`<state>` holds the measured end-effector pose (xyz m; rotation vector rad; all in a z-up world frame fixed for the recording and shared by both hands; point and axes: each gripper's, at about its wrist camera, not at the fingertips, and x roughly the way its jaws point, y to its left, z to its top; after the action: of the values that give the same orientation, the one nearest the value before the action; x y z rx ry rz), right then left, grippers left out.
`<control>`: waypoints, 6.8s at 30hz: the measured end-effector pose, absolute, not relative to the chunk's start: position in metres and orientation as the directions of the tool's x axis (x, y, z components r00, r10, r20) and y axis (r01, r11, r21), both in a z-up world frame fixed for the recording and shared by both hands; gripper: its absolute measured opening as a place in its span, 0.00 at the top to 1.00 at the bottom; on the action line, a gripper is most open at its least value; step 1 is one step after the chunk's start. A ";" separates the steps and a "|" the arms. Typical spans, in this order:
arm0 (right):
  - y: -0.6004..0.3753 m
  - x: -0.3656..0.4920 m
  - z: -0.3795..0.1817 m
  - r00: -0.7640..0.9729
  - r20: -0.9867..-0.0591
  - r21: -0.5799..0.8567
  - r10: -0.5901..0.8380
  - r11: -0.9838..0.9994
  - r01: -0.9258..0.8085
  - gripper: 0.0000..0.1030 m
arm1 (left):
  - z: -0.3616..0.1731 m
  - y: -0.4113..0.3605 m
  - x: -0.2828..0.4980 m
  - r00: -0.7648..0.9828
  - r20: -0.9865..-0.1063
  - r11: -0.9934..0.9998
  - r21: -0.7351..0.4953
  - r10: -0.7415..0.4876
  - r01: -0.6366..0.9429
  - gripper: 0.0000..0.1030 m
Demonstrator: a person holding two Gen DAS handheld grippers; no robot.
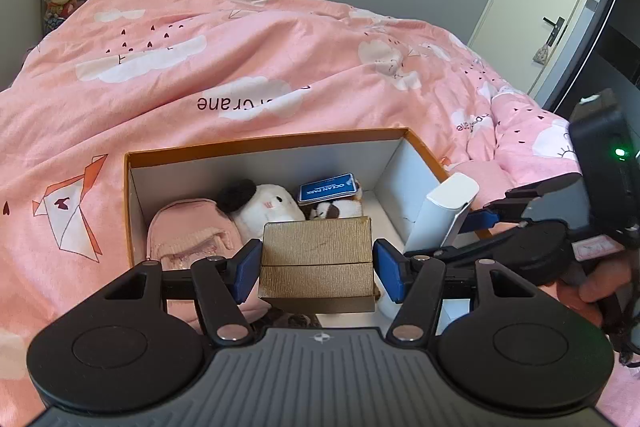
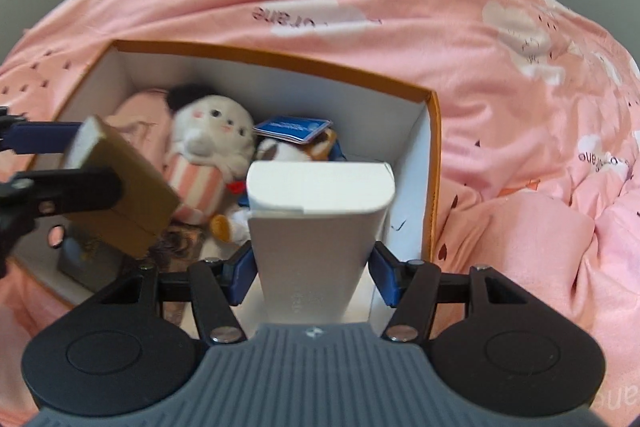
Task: Organize objects
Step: 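Lower the white glasses case into the box and open the right gripper, then lower the tan box into the orange box and open the left gripper, then grasp the yellow tape measure with the right gripper while the left gripper grasps the crocheted fruit, then lift the tape measure and crocheted fruit and carry them over the orange box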
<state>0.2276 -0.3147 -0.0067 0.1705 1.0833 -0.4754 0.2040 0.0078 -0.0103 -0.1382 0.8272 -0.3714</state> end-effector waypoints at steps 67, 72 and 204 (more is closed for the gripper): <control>-0.324 0.232 -0.009 0.279 -0.940 -0.132 -0.197 0.963 0.235 0.94 | -0.047 -0.035 0.225 0.391 -0.782 0.874 -0.419 -0.486 0.248 0.33; -0.328 0.207 0.024 0.411 -0.855 -0.217 -0.317 0.938 0.272 0.88 | -0.057 -0.047 0.229 0.359 -0.789 0.866 -0.474 -0.498 0.159 0.33; -0.189 0.079 -0.089 0.427 -0.904 0.208 -0.005 0.868 0.451 0.50 | -0.078 -0.035 0.032 0.193 -0.903 0.868 -0.281 -0.384 0.410 0.53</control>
<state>0.0789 -0.1891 -0.0885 0.4598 1.1022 -0.2975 0.0324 -0.0352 -0.0776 0.0246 1.2593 -0.5571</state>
